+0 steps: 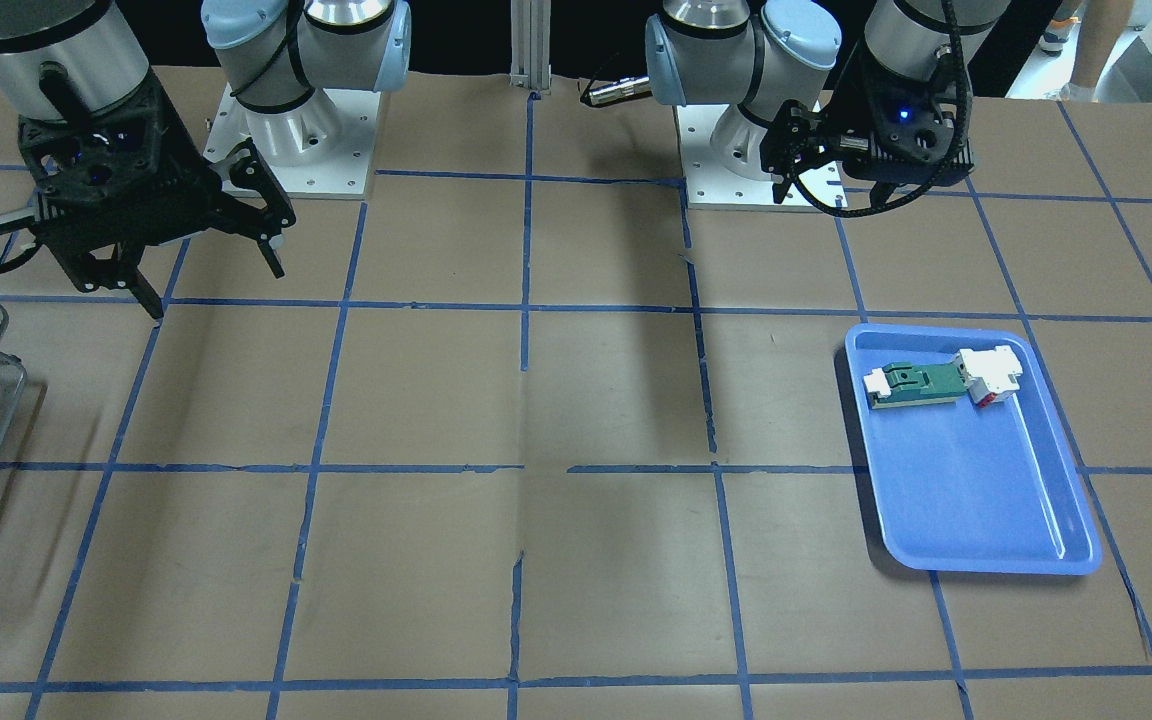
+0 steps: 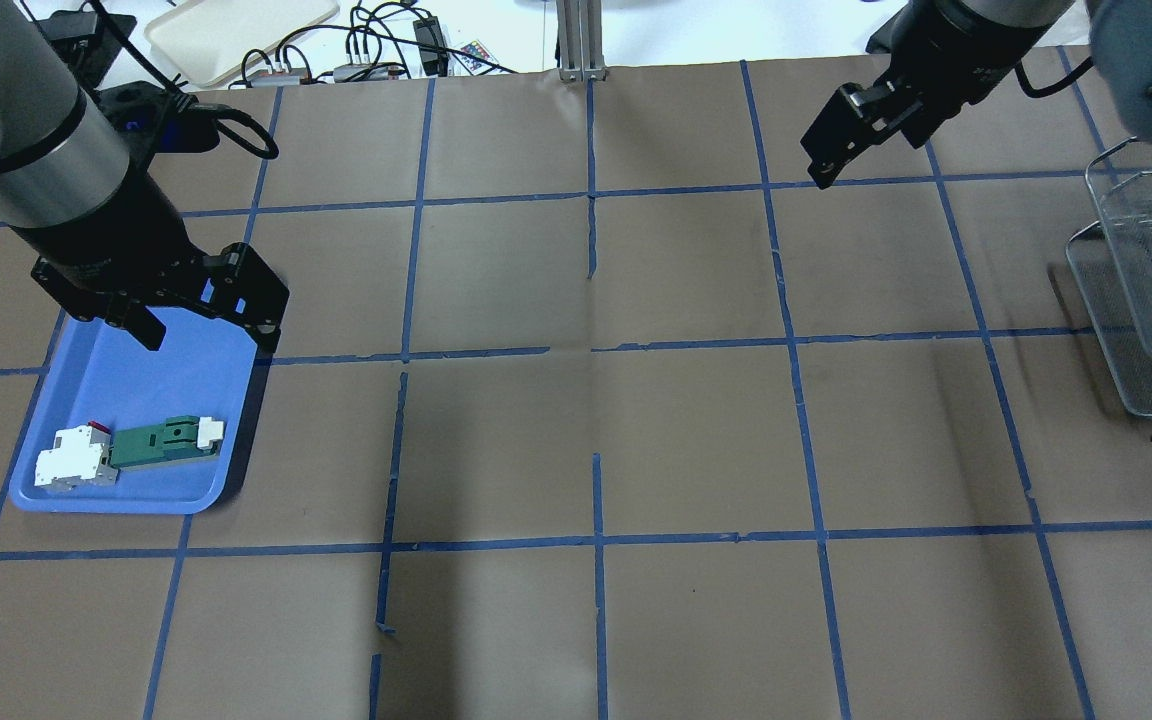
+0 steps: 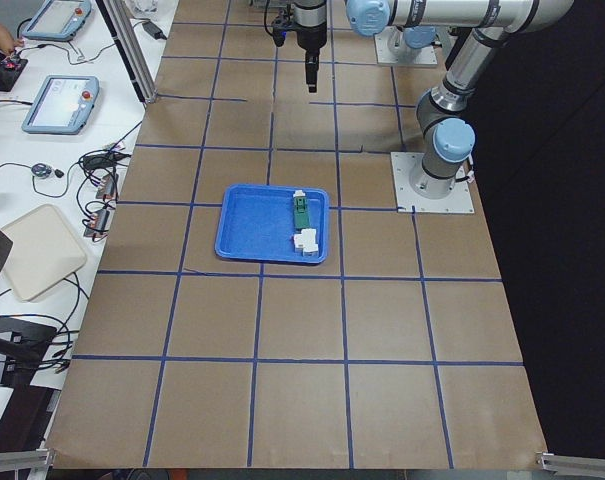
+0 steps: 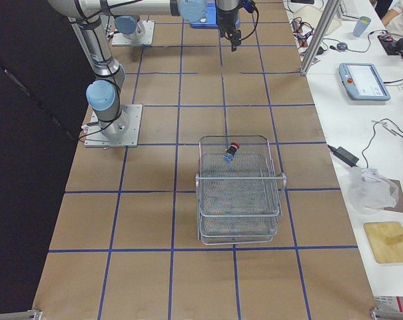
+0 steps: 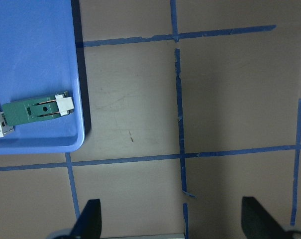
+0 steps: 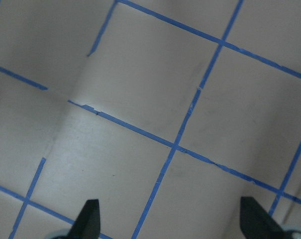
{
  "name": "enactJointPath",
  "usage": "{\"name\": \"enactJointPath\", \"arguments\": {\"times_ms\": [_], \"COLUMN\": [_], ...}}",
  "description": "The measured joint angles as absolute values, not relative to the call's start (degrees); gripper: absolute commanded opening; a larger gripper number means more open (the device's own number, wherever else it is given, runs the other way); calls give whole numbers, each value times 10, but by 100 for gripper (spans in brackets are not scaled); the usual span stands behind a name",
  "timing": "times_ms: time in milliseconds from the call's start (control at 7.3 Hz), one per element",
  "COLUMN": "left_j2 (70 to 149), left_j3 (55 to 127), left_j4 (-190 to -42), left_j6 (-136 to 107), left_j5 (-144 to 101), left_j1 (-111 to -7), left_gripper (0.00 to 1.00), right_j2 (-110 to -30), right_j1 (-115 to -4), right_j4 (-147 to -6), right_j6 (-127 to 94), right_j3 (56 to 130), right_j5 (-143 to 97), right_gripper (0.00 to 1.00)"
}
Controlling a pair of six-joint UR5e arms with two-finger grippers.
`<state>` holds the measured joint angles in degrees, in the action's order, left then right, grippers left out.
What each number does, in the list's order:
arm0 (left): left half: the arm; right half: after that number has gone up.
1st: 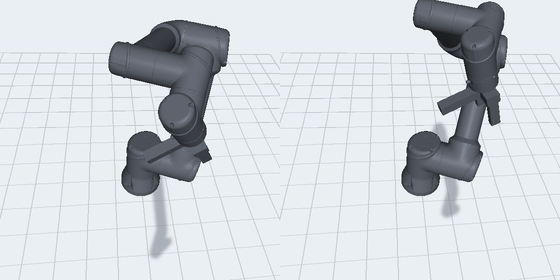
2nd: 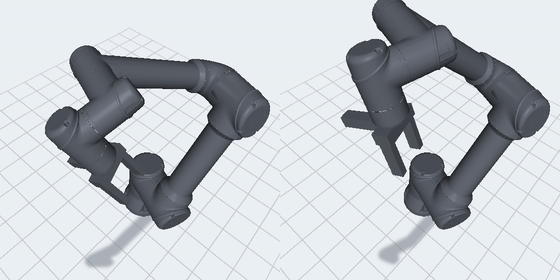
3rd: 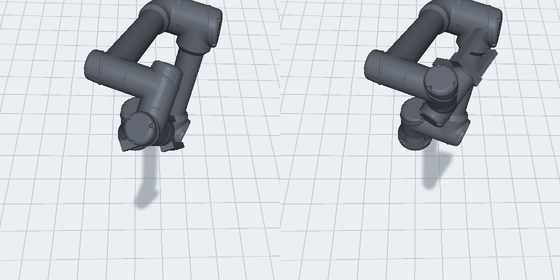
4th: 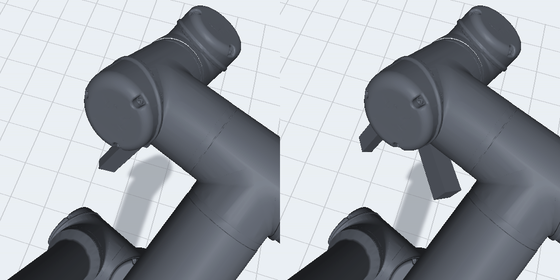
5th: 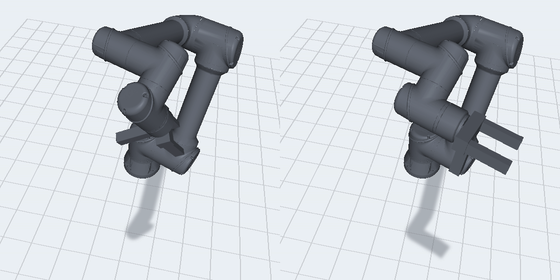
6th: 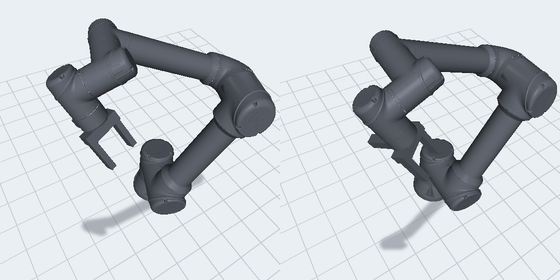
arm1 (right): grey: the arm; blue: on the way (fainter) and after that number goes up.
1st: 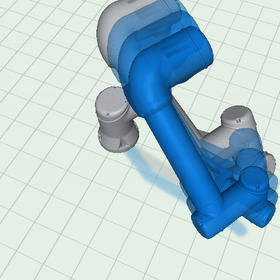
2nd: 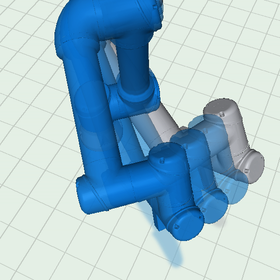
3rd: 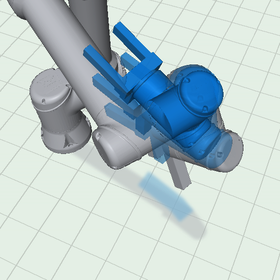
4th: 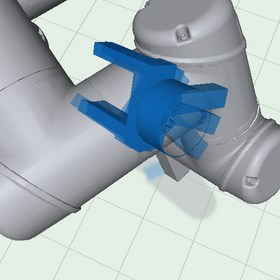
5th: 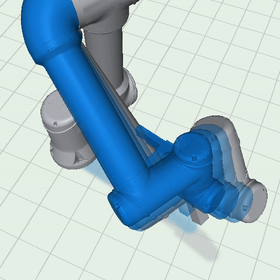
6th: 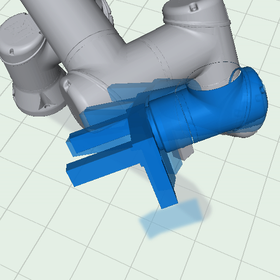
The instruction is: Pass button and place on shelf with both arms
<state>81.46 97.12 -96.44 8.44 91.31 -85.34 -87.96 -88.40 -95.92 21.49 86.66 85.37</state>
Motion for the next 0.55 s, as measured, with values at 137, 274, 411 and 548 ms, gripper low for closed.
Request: {"name": "enactJointPath", "arguments": {"times_ms": [137, 274, 411, 548], "left_j2": [814, 813, 812, 811], "left_j3": [972, 974, 974, 975], "left_j4": [-964, -965, -965, -966], "left_j6": [84, 81, 78, 77], "left_j5": [913, 913, 913, 913], "left_j1": [-853, -853, -853, -853], "left_gripper": [100, 100, 100, 100], "right_j2": [-877, -876, -875, -875], "right_j1": [-893, -905, -912, -914], "right_j4": [-959, -959, -959, -959], "right_j6": [158, 118, 81, 54], "right_j3": [863, 863, 863, 863], "right_j5": [879, 895, 900, 902], "right_gripper": [100, 100, 100, 100]}}
